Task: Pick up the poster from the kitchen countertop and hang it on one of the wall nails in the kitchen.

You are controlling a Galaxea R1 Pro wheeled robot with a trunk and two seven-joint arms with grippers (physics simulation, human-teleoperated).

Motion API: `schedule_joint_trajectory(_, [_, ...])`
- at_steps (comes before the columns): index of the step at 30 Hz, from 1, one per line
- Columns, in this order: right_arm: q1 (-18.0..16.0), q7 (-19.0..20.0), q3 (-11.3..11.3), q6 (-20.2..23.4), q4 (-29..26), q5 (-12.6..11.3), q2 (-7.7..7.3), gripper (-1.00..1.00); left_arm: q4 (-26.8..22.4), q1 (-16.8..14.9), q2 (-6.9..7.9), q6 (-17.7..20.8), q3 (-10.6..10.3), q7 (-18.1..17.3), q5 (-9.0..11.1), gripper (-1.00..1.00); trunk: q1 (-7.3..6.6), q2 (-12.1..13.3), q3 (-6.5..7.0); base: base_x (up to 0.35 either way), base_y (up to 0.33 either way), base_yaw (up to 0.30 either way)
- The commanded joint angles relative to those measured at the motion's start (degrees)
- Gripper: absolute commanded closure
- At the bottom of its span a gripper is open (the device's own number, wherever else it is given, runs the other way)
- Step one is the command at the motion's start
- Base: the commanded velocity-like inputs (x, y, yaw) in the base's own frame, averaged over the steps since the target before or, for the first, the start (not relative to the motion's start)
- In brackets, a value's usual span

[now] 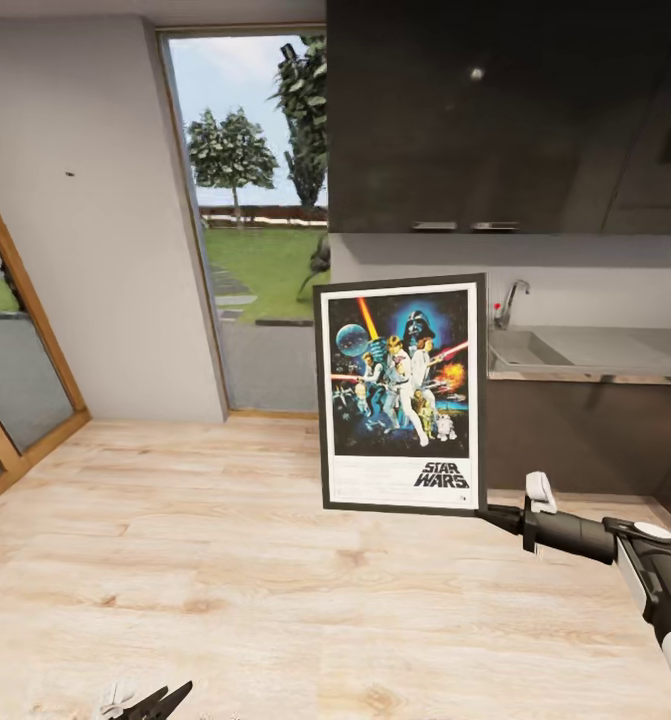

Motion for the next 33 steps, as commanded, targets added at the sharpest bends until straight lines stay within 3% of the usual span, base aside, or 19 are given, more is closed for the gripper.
schedule_joint_trajectory(1, [0.0,0.2,-0.1,0.6,-0.2,0.0,0.00,1.00,0.1,-0.1,0.03,-0.3,-0.5,-0.1,0.5,-1.00,0.04,-0.1,-0.13,0.000,0.150,0.254])
schedule_joint_trajectory(18, [0.0,0.2,-0.1,0.7,-0.5,0.0,0.00,1.00,0.1,-0.1,0.08,-0.2,-0.4,0.0,0.5,-1.00,0.04,-0.1,-0.13,0.012,0.269,0.286])
schedule_joint_trajectory(33, [0.0,0.2,-0.1,0.7,-0.5,0.0,0.00,1.00,0.1,-0.1,0.10,-0.2,-0.4,0.0,0.5,-1.00,0.04,-0.1,-0.13,0.199,0.256,0.255])
